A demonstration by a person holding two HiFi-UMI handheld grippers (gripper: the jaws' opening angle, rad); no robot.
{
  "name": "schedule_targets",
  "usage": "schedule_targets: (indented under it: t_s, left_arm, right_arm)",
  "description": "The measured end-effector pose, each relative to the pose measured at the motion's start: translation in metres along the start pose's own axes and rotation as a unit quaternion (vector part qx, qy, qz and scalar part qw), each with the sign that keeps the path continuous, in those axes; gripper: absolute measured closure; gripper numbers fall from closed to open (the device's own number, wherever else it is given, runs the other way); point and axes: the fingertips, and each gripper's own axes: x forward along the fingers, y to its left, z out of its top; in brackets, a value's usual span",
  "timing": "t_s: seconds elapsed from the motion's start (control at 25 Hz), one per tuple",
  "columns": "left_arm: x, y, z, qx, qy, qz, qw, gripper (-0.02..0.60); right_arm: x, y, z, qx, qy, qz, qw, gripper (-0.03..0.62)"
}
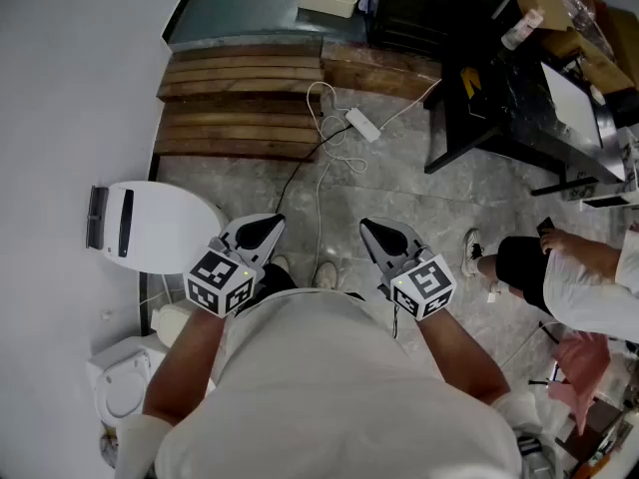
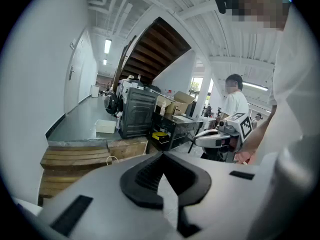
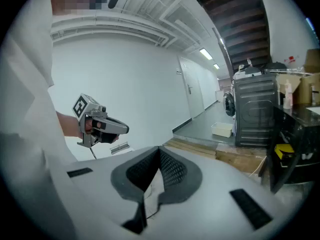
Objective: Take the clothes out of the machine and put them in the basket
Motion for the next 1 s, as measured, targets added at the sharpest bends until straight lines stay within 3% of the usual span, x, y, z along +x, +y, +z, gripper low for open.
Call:
schedule_targets:
  t_s: [0.24,0.48,0.52,0.56,0.6,1.0]
  left_arm:
    - [0.009,-0.005,-0.003,-0.004,0.002,0.006,1.0000,0.583]
    - [0.007,0.024,0.005,-0.006,-0.021,0.024,0.9995,0.583]
    - [0.008,0.033,0.008,-0.005,-0.029,0.028,0.9992,0.557]
    - [0.010,0.042,0.011,-0.005,-0.034,0.029,0.9990,0.450]
    - [0.012,0.051,0.015,-0.005,-0.037,0.029,0.9989,0.390]
    - [0.030,0.176,0.070,-0.002,-0.059,0.013,0.9982,0.379]
  right_arm:
    - [-0.004,-0.012,-0.006,0.002,0.000,0.002,1.000,0.591]
    - [0.022,-0.014,-0.008,0.000,0.010,0.012,1.000,0.591]
    - [0.029,-0.014,-0.008,-0.003,0.014,0.015,1.000,0.591]
    - [0.036,-0.013,-0.007,-0.007,0.018,0.018,1.000,0.591]
    - [0.044,-0.012,-0.007,-0.009,0.022,0.020,1.000,0.591]
    - [0.157,-0.019,0.031,-0.046,0.058,0.032,0.997,0.591]
